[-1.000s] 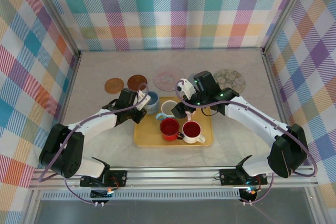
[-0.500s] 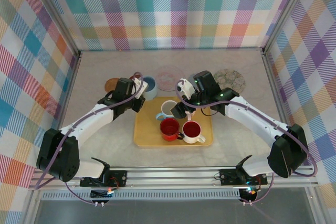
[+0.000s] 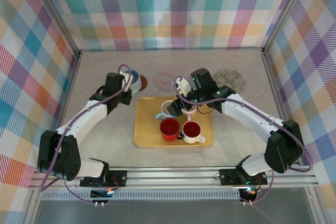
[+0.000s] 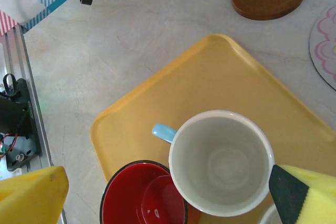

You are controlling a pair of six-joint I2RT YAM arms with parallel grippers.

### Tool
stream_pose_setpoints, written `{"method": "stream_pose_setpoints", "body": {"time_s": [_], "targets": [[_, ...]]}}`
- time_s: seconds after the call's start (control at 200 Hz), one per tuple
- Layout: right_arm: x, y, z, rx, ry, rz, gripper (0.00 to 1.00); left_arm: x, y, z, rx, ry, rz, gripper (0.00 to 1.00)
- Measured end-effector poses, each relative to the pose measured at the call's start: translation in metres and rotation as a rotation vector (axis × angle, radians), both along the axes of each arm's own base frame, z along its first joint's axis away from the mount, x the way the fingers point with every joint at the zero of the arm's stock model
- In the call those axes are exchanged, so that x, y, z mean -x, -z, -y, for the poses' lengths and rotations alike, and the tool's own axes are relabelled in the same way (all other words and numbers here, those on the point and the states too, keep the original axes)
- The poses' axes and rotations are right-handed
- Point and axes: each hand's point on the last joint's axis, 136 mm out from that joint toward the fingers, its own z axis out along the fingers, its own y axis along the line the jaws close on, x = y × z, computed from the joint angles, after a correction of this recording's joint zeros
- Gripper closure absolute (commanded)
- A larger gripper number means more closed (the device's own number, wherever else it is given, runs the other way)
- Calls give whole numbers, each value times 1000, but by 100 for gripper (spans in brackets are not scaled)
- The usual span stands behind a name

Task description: Place the cup by the coaster

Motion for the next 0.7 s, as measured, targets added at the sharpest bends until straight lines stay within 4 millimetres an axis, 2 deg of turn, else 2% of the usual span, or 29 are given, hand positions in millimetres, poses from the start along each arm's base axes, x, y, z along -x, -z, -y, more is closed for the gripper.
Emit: {"method": "stream_pose_setpoints", "body": {"time_s": [0.235,0.54,0.7], "targets": [[-6,-4,-10,-23,-14,-11,1,-7,1,-28,-25,-86,8,100],[-13,-7,-17,-38,-21,-16,1,-19,17,-76,-53,-225,-2,100],[-13,-7,-18,-38,-22,-18,1,-24,28,-91,-59,-275,-14,100]]}}
